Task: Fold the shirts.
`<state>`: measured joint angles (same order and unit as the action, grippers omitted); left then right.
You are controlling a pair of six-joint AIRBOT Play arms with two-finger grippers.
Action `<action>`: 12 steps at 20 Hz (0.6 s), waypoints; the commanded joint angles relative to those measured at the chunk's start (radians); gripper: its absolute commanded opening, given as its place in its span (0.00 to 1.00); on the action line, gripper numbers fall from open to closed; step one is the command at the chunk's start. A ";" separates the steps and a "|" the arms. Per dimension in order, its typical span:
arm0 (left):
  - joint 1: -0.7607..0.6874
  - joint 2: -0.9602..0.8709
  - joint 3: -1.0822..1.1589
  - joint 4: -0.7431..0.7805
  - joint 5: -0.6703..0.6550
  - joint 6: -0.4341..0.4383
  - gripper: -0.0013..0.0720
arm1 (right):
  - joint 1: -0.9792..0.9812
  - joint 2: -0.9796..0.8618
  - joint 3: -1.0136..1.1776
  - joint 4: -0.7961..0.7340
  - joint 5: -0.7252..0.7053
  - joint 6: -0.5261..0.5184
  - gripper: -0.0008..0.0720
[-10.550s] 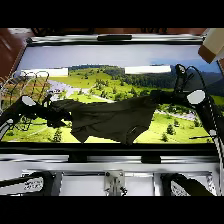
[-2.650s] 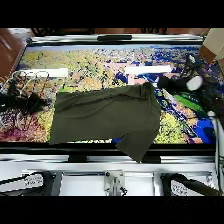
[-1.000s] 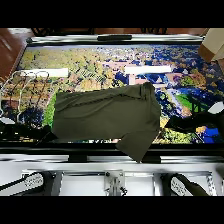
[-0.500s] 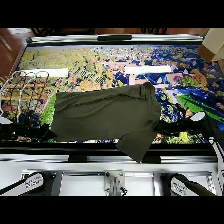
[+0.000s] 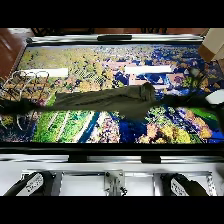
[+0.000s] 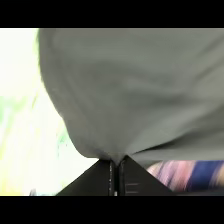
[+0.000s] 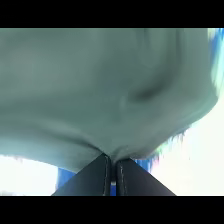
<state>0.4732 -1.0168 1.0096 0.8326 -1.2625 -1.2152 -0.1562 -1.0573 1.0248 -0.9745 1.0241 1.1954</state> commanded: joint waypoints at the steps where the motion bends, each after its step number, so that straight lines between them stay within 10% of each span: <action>1: 0.000 0.220 0.438 -0.151 0.196 -0.009 0.06 | 0.002 0.217 0.374 -0.087 -0.138 -0.063 0.09; 5: 0.029 0.369 0.872 0.026 0.375 -0.143 0.06 | 0.002 0.397 0.731 -0.227 -0.290 0.002 0.09; 12: 0.035 0.492 0.982 0.219 -0.054 -0.343 0.07 | 0.002 0.568 0.813 -0.382 -0.015 0.206 0.09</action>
<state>0.5060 -0.5648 1.9484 0.9852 -1.1389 -1.4853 -0.1547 -0.5453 1.8008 -1.2587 0.8928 1.3022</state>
